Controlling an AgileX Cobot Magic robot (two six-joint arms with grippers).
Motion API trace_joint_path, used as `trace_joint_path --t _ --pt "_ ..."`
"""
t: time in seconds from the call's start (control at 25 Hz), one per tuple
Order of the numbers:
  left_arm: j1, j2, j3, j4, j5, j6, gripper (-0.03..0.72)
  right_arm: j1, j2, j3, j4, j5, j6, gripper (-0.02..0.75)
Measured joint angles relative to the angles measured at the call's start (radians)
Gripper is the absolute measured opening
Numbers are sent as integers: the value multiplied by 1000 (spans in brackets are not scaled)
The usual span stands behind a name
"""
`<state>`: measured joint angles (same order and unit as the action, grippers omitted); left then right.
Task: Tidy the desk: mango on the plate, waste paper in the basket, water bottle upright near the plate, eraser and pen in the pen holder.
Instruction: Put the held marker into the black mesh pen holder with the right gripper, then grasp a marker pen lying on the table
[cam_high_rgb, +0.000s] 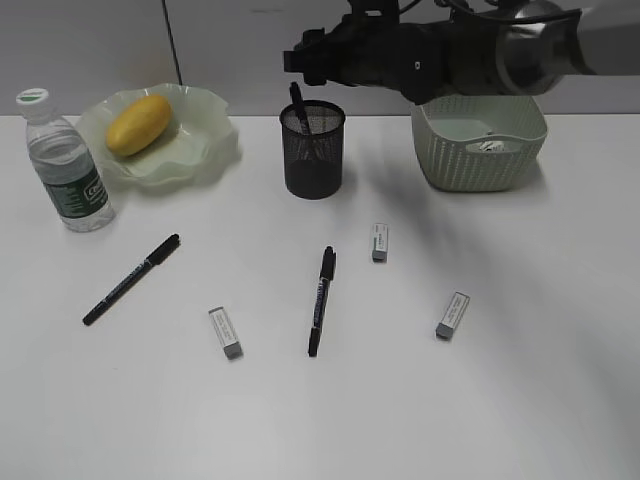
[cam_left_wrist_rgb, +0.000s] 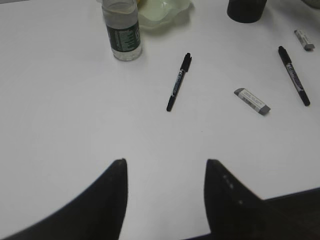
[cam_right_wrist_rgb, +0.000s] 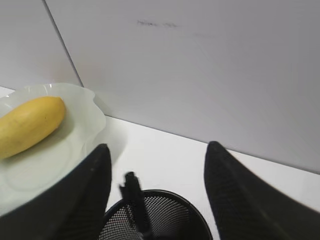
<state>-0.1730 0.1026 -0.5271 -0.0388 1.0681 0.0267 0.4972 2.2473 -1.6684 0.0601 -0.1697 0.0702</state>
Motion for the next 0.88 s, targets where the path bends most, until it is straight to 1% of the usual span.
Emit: trace_joint_path --t 0.08,0.16,0.32,0.48,0.6,0.72,0.88 --pt "0 0 0 0 0 0 381 0 -24 0 -3 68 0 490" --pt "0 0 0 0 0 0 381 0 -63 0 -12 178 0 494" --pt "0 0 0 0 0 0 381 0 -164 -1 -37 507 -14 498" --pt "0 0 0 0 0 0 381 0 -240 -1 -66 885 -24 499" --pt "0 0 0 0 0 0 381 0 -278 -1 -82 1086 -49 499" --pt "0 0 0 0 0 0 381 -12 -317 -1 -80 1196 -58 499" --pt "0 0 0 0 0 0 381 -47 -404 48 -47 1245 -65 498"
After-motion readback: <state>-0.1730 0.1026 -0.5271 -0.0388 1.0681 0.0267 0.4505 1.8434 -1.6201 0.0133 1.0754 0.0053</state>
